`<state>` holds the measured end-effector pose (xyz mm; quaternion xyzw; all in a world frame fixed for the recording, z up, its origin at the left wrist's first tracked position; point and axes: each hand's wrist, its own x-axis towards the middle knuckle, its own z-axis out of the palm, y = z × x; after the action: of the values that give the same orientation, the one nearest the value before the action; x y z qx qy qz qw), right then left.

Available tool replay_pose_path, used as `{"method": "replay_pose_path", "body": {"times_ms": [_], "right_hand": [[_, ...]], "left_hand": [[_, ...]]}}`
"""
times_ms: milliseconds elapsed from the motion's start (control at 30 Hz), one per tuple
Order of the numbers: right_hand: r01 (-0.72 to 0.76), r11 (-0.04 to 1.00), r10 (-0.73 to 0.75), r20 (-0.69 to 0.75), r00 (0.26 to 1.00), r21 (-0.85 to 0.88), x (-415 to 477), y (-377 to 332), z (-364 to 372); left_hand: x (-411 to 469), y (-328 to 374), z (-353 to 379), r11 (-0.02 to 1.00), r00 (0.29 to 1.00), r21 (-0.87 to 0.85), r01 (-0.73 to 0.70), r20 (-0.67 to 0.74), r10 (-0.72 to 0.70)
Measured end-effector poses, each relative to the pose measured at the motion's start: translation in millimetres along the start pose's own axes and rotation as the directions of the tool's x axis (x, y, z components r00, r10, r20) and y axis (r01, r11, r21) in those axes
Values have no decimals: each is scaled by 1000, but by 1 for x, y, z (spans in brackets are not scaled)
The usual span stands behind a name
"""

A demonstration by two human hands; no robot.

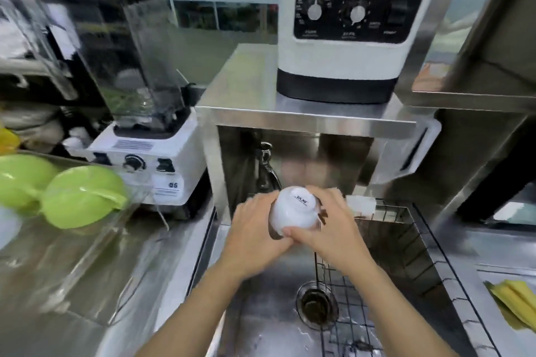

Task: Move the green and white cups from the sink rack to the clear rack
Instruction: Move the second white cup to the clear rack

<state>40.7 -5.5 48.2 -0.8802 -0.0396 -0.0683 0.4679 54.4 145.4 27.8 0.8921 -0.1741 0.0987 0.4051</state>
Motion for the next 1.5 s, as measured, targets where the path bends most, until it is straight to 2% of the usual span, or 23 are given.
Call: {"method": "replay_pose_path", "body": {"times_ms": [333, 500, 600, 767, 933, 1067, 1233, 1400, 1500], "right_hand": [[276, 954, -287, 92, 953, 119, -4, -126, 87], [368, 917, -389, 142, 910, 151, -6, -165, 141], [373, 914, -398, 171, 901, 160, -7, -179, 173], [344, 927, -370, 218, 903, 149, -9, -191, 214], [321, 941, -337, 244, 909, 106, -12, -195, 236], [303, 951, -308, 263, 914, 60, -13, -197, 242], [287, 957, -285, 288, 914, 36, -13, -196, 246], [265, 964, -258, 290, 922, 16, -15, -194, 249], [270, 963, -257, 305, 917, 0, -16, -196, 249]], "left_hand": [[-58, -44, -146, 991, 948, 132, -18, -312, 59], [-91, -72, -198, 988, 926, 152, 37, -378, 23], [-109, -90, -220, 987, 917, 137, 88, -397, -27], [-128, -117, -244, 976, 923, 110, 186, -360, -135], [-135, -130, -254, 974, 938, 72, 216, -294, -186], [-138, -139, -254, 968, 946, 160, 192, -291, -140], [-141, -148, -253, 950, 971, 272, 152, -221, -92], [-139, -152, -250, 928, 976, 328, 178, -178, -125], [-137, -147, -252, 906, 972, 355, 230, -139, -192]]}}
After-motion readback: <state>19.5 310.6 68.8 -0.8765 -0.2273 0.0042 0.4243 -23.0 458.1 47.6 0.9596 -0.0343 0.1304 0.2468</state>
